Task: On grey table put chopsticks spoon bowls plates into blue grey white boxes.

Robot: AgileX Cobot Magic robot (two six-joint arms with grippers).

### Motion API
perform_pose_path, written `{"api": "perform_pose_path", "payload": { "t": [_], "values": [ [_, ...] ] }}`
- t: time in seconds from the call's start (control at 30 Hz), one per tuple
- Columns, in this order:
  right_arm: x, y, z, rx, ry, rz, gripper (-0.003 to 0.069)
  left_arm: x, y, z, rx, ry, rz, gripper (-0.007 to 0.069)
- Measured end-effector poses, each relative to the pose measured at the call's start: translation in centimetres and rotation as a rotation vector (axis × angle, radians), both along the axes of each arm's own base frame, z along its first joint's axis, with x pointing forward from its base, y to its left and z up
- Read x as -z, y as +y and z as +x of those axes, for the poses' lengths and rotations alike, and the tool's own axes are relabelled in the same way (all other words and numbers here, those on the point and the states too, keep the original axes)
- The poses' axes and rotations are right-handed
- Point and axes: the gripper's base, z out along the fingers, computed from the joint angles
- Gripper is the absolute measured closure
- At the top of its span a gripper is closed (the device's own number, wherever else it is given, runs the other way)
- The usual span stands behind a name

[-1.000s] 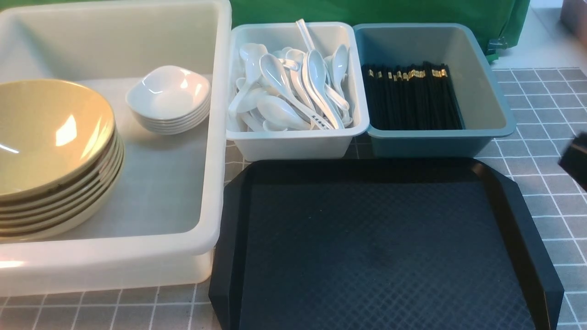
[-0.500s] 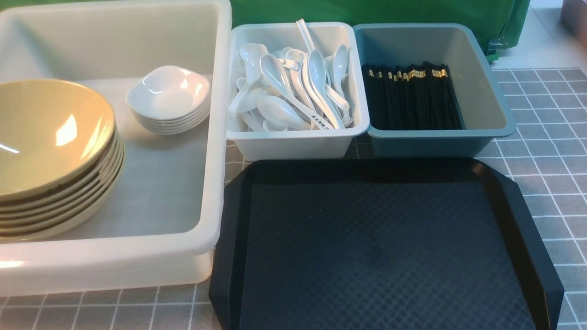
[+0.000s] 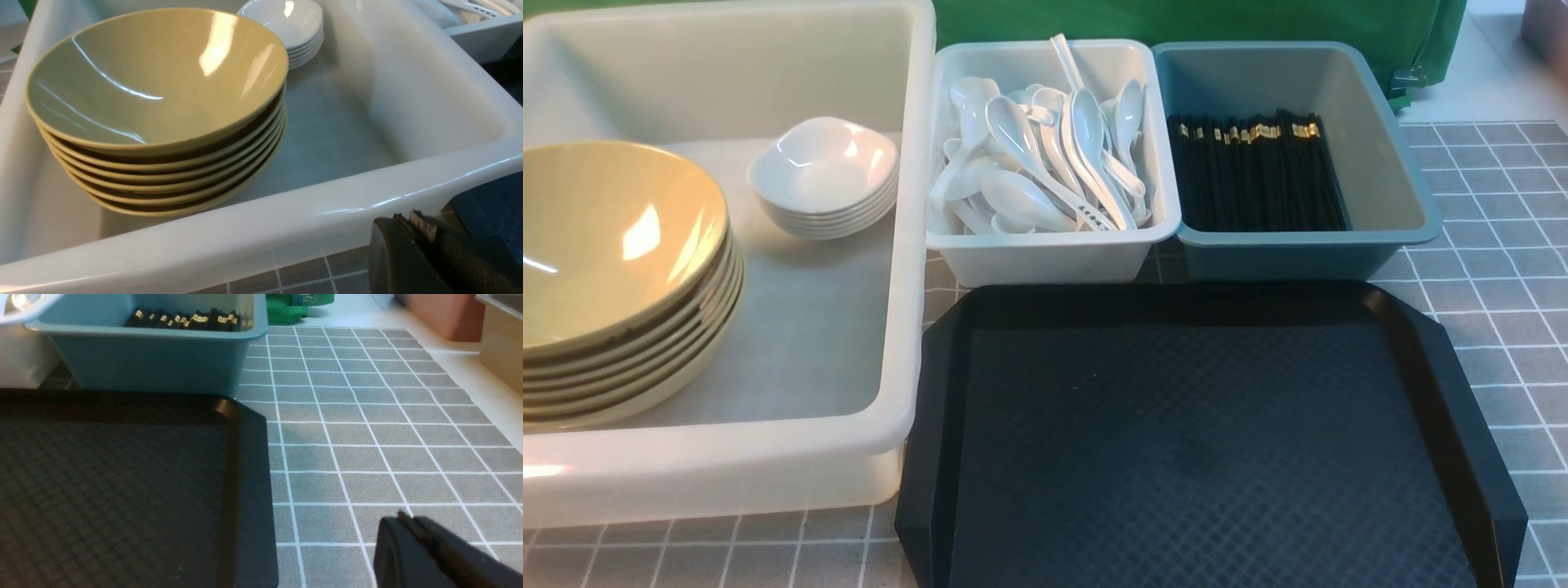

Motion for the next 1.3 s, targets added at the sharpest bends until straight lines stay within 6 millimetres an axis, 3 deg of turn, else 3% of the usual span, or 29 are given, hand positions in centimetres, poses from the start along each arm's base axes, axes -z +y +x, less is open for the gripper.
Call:
{"api": "perform_pose_path", "payload": {
  "t": [1.0,1.3],
  "values": [
    [0.0,0.0,0.0,0.002,0.000,0.000,0.0613,0.1,0.0,0.0,-0.007,0.009,-0.016,0.0636],
    [0.0,0.0,0.0,0.002,0.000,0.000,0.0603,1.5,-0.1,0.5,-0.003,0.046,-0.035,0.0636]
  ]
}}
